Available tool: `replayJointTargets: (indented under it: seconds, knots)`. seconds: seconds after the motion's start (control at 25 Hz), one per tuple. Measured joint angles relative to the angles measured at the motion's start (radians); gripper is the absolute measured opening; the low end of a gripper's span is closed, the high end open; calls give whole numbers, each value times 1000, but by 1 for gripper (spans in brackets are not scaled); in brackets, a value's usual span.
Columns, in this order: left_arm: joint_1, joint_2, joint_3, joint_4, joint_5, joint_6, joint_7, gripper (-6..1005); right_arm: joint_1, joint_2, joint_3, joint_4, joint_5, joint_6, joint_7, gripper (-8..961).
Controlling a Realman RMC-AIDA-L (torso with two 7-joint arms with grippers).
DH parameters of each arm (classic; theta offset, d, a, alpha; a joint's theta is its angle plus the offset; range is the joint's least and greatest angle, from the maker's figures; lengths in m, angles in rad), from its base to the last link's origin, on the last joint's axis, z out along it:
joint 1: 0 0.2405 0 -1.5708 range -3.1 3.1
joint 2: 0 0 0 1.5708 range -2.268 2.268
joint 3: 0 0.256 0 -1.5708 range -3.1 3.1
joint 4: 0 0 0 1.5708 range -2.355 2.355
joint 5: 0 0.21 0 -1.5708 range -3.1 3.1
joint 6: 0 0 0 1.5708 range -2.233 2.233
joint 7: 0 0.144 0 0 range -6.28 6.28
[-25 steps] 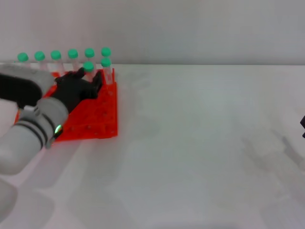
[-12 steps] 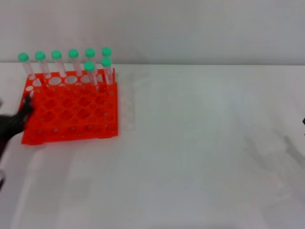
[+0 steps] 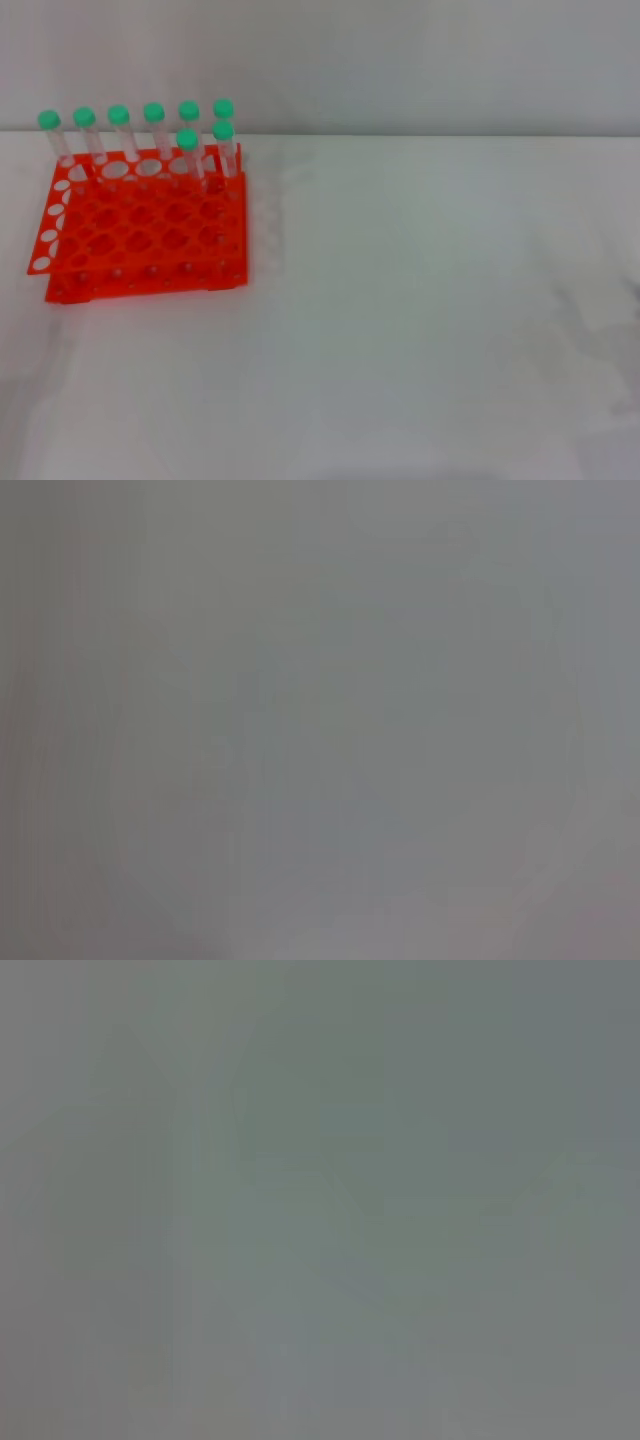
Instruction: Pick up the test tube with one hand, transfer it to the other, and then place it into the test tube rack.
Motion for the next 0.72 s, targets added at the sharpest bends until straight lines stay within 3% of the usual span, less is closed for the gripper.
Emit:
replayJointTargets:
  seconds: [0.72]
  knots:
    - [3,5,85,16,38,-50,94,862,1,-1,4,3,-8,-50,0,861]
